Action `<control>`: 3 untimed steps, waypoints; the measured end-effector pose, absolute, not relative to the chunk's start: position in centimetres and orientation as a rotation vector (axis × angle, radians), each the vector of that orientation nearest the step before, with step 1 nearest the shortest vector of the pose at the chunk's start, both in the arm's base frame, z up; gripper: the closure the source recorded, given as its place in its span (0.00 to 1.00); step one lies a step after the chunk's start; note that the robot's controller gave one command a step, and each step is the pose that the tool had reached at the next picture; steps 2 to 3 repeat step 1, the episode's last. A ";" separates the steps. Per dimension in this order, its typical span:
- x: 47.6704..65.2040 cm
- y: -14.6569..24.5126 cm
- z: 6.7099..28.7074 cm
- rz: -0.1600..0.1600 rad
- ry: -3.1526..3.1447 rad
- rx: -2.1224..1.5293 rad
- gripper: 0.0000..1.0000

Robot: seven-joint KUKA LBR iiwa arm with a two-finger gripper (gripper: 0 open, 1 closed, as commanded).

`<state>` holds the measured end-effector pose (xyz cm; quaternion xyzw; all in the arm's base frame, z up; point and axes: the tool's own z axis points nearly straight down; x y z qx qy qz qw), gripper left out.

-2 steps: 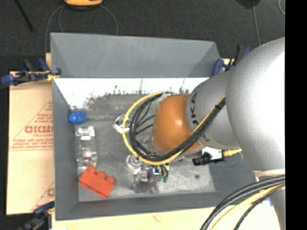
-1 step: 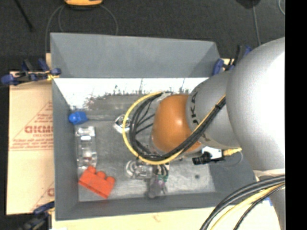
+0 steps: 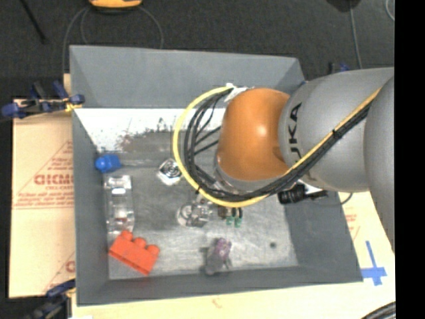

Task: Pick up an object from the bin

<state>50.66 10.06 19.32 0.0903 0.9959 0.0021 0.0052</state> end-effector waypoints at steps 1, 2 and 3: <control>49.4 10.8 25.2 0.006 3.122 0.278 1.00; 49.4 10.8 25.2 0.006 3.122 0.278 1.00; 49.4 10.8 25.2 0.006 3.122 0.278 1.00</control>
Offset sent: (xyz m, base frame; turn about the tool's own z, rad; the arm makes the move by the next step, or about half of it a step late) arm -0.0141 0.0069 0.0544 0.0027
